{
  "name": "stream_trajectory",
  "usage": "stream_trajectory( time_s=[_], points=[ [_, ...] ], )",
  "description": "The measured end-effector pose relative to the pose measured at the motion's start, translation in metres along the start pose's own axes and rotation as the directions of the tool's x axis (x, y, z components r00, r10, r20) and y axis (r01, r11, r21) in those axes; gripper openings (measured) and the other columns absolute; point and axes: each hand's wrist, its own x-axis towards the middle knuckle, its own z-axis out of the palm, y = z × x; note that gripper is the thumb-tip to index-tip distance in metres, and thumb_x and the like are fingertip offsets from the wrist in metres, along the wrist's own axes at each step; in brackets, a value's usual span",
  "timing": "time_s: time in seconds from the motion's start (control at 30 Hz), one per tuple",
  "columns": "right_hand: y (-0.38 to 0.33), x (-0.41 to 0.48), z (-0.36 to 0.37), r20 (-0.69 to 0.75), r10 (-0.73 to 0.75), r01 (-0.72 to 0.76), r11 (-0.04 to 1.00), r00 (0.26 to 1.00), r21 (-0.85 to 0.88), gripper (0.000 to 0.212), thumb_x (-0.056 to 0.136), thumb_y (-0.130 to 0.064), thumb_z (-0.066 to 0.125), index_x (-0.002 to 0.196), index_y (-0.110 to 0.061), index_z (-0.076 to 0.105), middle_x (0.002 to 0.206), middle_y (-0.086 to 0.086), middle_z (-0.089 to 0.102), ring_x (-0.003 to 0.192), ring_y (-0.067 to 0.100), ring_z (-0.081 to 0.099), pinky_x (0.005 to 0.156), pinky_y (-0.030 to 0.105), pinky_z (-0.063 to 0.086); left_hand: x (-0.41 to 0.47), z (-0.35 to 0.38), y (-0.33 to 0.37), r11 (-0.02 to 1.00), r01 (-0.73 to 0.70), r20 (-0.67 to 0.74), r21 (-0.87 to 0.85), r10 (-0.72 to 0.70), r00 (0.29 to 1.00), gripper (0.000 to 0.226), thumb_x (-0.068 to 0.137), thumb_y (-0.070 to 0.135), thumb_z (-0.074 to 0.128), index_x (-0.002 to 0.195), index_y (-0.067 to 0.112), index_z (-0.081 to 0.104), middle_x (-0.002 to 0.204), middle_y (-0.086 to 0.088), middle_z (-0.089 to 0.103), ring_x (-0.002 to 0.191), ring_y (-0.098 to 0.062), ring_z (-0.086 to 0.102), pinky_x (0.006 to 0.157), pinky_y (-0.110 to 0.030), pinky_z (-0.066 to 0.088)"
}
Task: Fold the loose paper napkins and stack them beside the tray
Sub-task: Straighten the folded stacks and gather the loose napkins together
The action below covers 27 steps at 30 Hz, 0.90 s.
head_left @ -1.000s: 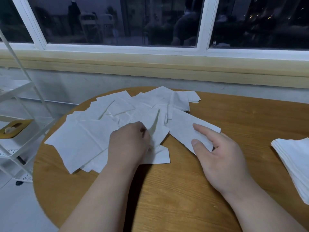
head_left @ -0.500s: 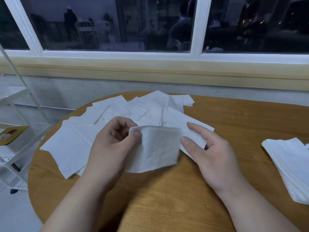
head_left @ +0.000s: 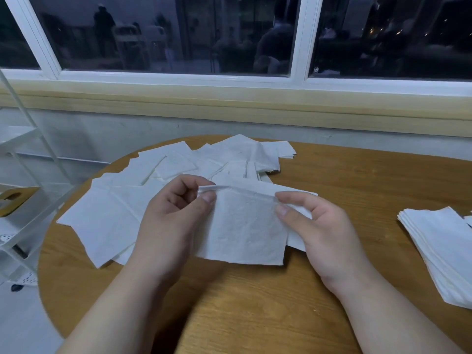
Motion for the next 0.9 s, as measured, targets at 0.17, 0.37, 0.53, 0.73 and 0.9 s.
stream_trajectory(
  time_s=[0.17, 0.37, 0.53, 0.73, 0.9],
  points=[
    [-0.001, -0.001, 0.001, -0.032, -0.019, 0.018, 0.999, 0.999, -0.036, 0.013, 0.088, -0.025, 0.073, 0.100, -0.029, 0.077, 0.105, -0.022, 0.073, 0.107, -0.007, 0.063, 0.095, 0.022, 0.044, -0.001, -0.002, -0.001, 0.985, -0.067, -0.069, 0.162, 0.079, 0.994, 0.010, 0.079, 0.027, 0.065, 0.076, 0.035, 0.070, 0.073, 0.015, 0.063, 0.066, -0.003, 0.054, 0.057, -0.017, 0.041],
    [-0.003, -0.002, -0.003, -0.183, -0.079, 0.062, 0.994, 0.980, -0.092, 0.021, 0.092, -0.023, 0.068, 0.110, -0.033, 0.073, 0.104, -0.025, 0.071, 0.100, -0.010, 0.063, 0.086, 0.013, 0.045, -0.006, -0.008, -0.001, 0.667, -0.391, 0.010, 0.635, 0.498, 0.867, 0.030, 0.087, 0.016, 0.058, 0.091, 0.045, 0.064, 0.098, 0.029, 0.067, 0.090, 0.010, 0.061, 0.075, -0.002, 0.040],
    [-0.004, -0.002, -0.002, -0.163, -0.095, 0.062, 0.978, 0.982, -0.201, 0.024, 0.094, -0.023, 0.064, 0.115, -0.033, 0.070, 0.109, -0.030, 0.063, 0.096, -0.028, 0.051, 0.074, -0.006, 0.034, -0.013, -0.007, -0.014, 0.491, -0.538, 0.457, 0.685, 0.286, 0.843, 0.011, 0.090, 0.033, 0.053, 0.098, 0.036, 0.061, 0.091, 0.025, 0.060, 0.085, 0.007, 0.057, 0.072, -0.014, 0.044],
    [-0.004, -0.003, -0.001, -0.141, -0.106, 0.067, 0.964, 0.984, -0.257, 0.027, 0.095, -0.023, 0.064, 0.120, -0.030, 0.070, 0.109, -0.033, 0.062, 0.105, -0.026, 0.049, 0.080, -0.006, 0.035, -0.021, 0.003, -0.021, 0.387, -0.555, 0.616, 0.736, -0.043, 0.786, 0.020, 0.085, 0.048, 0.051, 0.091, 0.033, 0.063, 0.091, 0.017, 0.061, 0.088, -0.001, 0.054, 0.075, -0.028, 0.048],
    [-0.005, -0.004, 0.000, -0.139, -0.113, 0.075, 0.964, 0.984, -0.256, 0.027, 0.095, -0.021, 0.064, 0.119, -0.029, 0.070, 0.111, -0.029, 0.064, 0.104, -0.019, 0.055, 0.077, -0.004, 0.036, -0.029, 0.010, -0.018, 0.338, -0.525, 0.576, 0.781, -0.065, 0.815, 0.023, 0.084, 0.054, 0.053, 0.088, 0.033, 0.062, 0.100, 0.019, 0.058, 0.093, -0.001, 0.051, 0.075, -0.024, 0.044]
  ],
)
